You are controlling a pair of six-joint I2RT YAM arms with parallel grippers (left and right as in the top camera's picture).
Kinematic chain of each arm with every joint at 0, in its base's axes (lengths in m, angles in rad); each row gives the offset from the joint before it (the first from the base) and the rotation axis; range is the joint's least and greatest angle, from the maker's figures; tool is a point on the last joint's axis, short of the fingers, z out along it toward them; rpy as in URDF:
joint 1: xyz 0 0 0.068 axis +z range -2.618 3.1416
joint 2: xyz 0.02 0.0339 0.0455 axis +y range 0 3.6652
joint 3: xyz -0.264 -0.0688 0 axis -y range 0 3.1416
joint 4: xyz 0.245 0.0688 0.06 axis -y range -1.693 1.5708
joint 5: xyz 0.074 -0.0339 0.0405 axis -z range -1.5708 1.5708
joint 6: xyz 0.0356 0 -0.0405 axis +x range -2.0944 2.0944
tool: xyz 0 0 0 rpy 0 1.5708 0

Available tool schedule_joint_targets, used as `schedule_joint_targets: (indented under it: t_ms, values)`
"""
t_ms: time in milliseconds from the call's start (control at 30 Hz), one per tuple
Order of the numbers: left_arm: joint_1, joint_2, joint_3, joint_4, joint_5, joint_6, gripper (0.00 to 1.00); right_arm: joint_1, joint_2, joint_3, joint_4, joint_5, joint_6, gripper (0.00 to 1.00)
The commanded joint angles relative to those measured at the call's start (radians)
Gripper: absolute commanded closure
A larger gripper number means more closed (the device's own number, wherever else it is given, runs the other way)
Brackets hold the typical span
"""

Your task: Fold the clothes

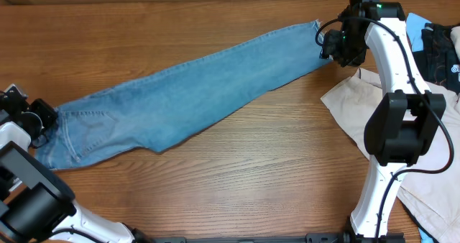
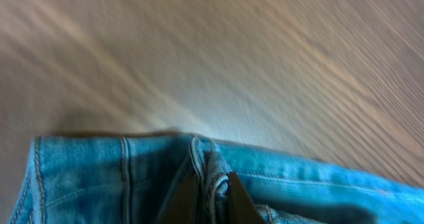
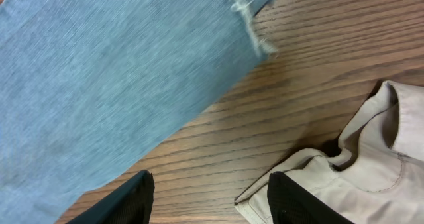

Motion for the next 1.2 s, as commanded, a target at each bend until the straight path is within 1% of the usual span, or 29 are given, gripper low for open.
schedule_joint_targets:
  t_ms: [0, 67, 100, 167, 267, 367, 433, 500, 633, 667, 733, 767, 800, 833, 867, 900, 967, 1000, 1100, 1133, 1167]
  values:
    - [-0.002, -0.165, 0.006, -0.119, 0.075, -0.042, 0.96, 0.000, 0.003, 0.025, 0.001, 0.010, -0.006, 0.41]
    - [0.001, -0.272, 0.006, -0.216, 0.068, -0.055, 0.96, -0.001, 0.003, 0.025, -0.002, 0.010, -0.007, 0.41]
    - [0.002, -0.332, 0.006, -0.282, 0.030, -0.072, 0.96, -0.001, 0.003, 0.025, -0.002, 0.010, -0.007, 0.41]
    - [0.001, -0.420, 0.006, -0.391, -0.079, -0.115, 0.96, -0.001, 0.003, 0.025, -0.002, 0.010, -0.007, 0.41]
    - [0.002, -0.523, 0.006, -0.595, -0.270, -0.246, 0.96, -0.001, 0.003, 0.025, -0.002, 0.010, -0.007, 0.41]
    - [0.002, -0.542, 0.006, -0.687, -0.390, -0.297, 0.96, -0.001, 0.003, 0.025, -0.002, 0.010, -0.007, 0.41]
    - [0.002, -0.537, 0.005, -0.705, -0.420, -0.310, 0.96, -0.001, 0.003, 0.025, -0.002, 0.010, -0.008, 0.41]
    - [0.002, -0.535, 0.005, -0.714, -0.415, -0.317, 0.96, -0.001, 0.003, 0.025, -0.006, 0.010, -0.007, 0.41]
    - [0.002, -0.535, 0.005, -0.751, -0.411, -0.401, 0.96, -0.001, 0.003, 0.025, -0.013, 0.010, -0.007, 0.41]
    - [0.002, -0.535, 0.005, -0.759, -0.410, -0.411, 0.93, -0.001, 0.003, 0.025, -0.013, 0.010, -0.007, 0.41]
    - [0.002, -0.535, 0.005, -0.766, -0.411, -0.411, 0.73, -0.001, 0.003, 0.025, -0.013, 0.010, -0.007, 0.41]
    - [0.002, -0.535, 0.005, -0.765, -0.416, -0.411, 0.67, -0.001, 0.003, 0.025, -0.014, 0.010, -0.007, 0.41]
    - [0.002, -0.535, 0.005, -0.760, -0.419, -0.411, 0.70, -0.001, 0.003, 0.025, -0.016, 0.010, -0.007, 0.41]
    - [0.002, -0.535, 0.005, -0.747, -0.422, -0.411, 0.76, -0.001, 0.003, 0.025, -0.018, 0.010, -0.007, 0.41]
    - [0.002, -0.535, 0.005, -0.723, -0.422, -0.416, 0.79, 0.000, 0.003, 0.025, -0.021, 0.010, -0.007, 0.41]
    - [0.002, -0.534, 0.005, -0.691, -0.422, -0.438, 0.85, 0.000, 0.003, 0.025, -0.024, 0.010, -0.007, 0.41]
    - [0.002, -0.530, 0.005, -0.632, -0.423, -0.473, 0.84, 0.000, 0.003, 0.025, -0.031, 0.010, -0.007, 0.41]
    - [0.002, -0.525, 0.005, -0.571, -0.423, -0.486, 0.83, 0.000, 0.003, 0.025, -0.034, 0.010, -0.007, 0.41]
    - [0.002, -0.499, 0.005, -0.380, -0.457, -0.485, 0.74, 0.000, 0.003, 0.025, -0.036, 0.010, -0.007, 0.41]
    - [0.002, -0.484, 0.005, -0.328, -0.470, -0.485, 0.58, 0.000, 0.003, 0.025, -0.036, 0.010, -0.007, 0.41]
    - [0.002, -0.466, 0.005, -0.293, -0.470, -0.485, 0.40, 0.000, 0.003, 0.025, -0.039, 0.009, -0.007, 0.41]
